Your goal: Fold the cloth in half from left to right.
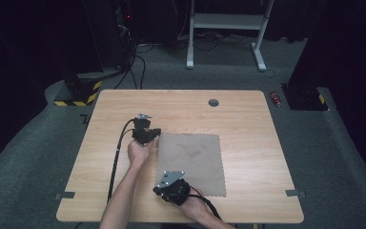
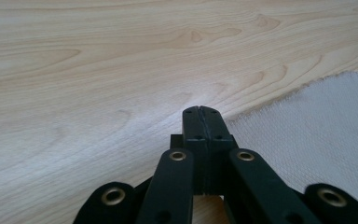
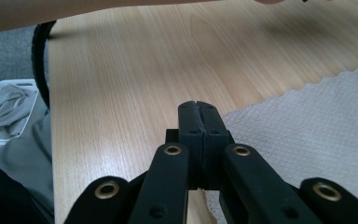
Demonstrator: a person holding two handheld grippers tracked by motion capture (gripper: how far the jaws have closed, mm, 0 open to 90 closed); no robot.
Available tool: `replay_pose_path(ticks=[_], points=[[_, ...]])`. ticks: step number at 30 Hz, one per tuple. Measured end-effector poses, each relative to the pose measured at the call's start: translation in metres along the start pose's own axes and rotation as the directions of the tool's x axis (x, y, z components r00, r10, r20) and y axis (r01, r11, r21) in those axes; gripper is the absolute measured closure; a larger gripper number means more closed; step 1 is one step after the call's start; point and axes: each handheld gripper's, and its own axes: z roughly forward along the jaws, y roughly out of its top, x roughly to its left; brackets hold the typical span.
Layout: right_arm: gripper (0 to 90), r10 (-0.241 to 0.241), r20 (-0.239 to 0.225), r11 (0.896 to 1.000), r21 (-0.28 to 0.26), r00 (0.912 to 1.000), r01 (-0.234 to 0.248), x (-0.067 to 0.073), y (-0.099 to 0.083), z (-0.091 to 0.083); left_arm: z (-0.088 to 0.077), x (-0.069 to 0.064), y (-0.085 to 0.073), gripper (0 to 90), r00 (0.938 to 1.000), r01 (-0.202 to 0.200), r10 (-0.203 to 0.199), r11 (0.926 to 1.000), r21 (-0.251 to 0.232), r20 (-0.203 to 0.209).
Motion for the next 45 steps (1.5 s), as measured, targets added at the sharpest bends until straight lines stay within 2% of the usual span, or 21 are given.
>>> replay_pose_path(ticks=[4, 7, 11, 16, 18, 20, 22, 24, 27, 33, 39, 45], points=[[89.8, -0.009, 0.001, 1.0, -0.007, 1.0, 0.009, 0.002, 0.005, 0.0, -0.01, -0.001, 0.008, 90.0, 0.9999, -0.006, 0.006, 0.9997, -0.023, 0.009], [89.8, -0.011, 0.0, 1.0, -0.018, 0.9999, 0.011, 0.004, 0.01, -0.001, -0.018, 0.003, 0.012, 90.0, 0.9998, 0.008, -0.008, 0.999, -0.043, 0.018], [89.9, -0.022, -0.014, 0.999, -0.043, 0.9997, 0.021, 0.006, 0.019, -0.003, -0.031, 0.01, 0.012, 90.0, 0.9997, 0.023, -0.023, 0.9986, -0.047, 0.004], [89.9, -0.034, -0.034, 0.996, -0.082, 0.9988, 0.031, 0.009, 0.028, -0.005, -0.056, 0.017, 0.016, 90.0, 0.9994, 0.032, -0.033, 0.9952, -0.092, -0.011], [89.9, -0.035, -0.036, 0.995, -0.098, 0.9987, 0.032, 0.009, 0.029, -0.007, -0.062, 0.019, 0.018, 90.0, 0.9993, 0.018, -0.02, 0.996, -0.088, -0.031], [89.9, -0.037, -0.029, 0.993, -0.116, 0.9989, 0.033, 0.008, 0.028, -0.012, -0.064, 0.018, 0.021, 90.0, 0.9993, 0.016, -0.019, 0.9956, -0.092, -0.032], [89.9, -0.029, -0.024, 0.993, -0.117, 0.9993, 0.026, 0.007, 0.026, -0.015, -0.062, 0.014, 0.023, 90.0, 0.9995, 0.014, -0.016, 0.9959, -0.09, -0.027], [89.9, -0.015, -0.019, 0.993, -0.119, 0.9997, 0.013, 0.003, 0.022, -0.018, -0.053, 0.008, 0.024, 90.0, 0.9996, -0.008, 0.006, 0.997, -0.077, -0.027], [89.9, 0.005, -0.009, 0.994, -0.111, 0.9999, -0.006, 0.0, 0.014, -0.02, -0.038, 0.0, 0.023, 90.0, 0.9998, -0.013, 0.012, 0.9981, -0.061, -0.018], [89.8, 0.05, 0.022, 0.995, -0.092, 0.9985, -0.048, -0.009, -0.009, -0.024, -0.01, -0.011, 0.019, 90.0, 0.9998, -0.021, 0.021, 0.9996, -0.021, -0.004], [89.8, 0.078, 0.052, 0.994, -0.081, 0.9956, -0.074, -0.014, -0.027, -0.03, 0.001, -0.019, 0.018, 90.0, 0.9995, -0.028, 0.028, 0.9996, -0.008, 0.014], [89.8, 0.093, 0.061, 0.993, -0.077, 0.9938, -0.088, -0.017, -0.035, -0.033, 0.006, -0.024, 0.018, 90.0, 0.9993, -0.031, 0.031, 0.9995, -0.008, 0.022]])
